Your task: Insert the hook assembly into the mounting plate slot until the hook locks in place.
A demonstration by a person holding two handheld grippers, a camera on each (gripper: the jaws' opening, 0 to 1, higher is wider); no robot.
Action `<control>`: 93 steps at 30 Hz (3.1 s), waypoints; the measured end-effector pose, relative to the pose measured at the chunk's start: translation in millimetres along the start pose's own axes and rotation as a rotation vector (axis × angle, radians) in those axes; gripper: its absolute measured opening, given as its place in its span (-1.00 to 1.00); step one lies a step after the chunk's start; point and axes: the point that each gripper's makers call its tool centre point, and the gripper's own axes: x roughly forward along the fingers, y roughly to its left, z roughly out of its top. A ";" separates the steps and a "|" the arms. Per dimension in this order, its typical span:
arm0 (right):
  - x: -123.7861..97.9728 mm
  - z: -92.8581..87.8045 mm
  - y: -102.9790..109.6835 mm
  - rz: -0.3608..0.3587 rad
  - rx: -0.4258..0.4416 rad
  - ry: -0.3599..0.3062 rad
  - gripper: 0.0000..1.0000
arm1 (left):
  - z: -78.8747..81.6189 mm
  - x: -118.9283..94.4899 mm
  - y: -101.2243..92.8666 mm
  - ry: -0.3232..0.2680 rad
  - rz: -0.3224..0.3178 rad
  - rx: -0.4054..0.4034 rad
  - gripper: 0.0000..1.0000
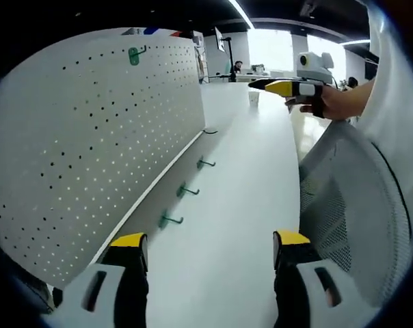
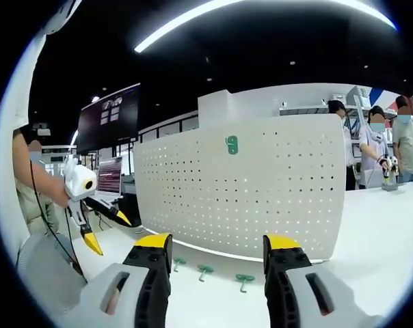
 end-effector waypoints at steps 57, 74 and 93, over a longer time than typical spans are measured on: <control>0.7 0.1 -1.5 -0.011 -0.002 -0.001 0.05 | -27.7 72.0 39.7 0.228 -0.196 0.105 0.54; 0.9 -1.6 -6.4 -0.023 0.035 -0.001 0.04 | -34.0 101.5 50.2 0.296 -0.240 0.139 0.54; 0.6 -2.7 -7.5 -0.027 0.037 0.005 0.04 | -39.2 120.4 67.0 0.355 -0.272 0.180 0.53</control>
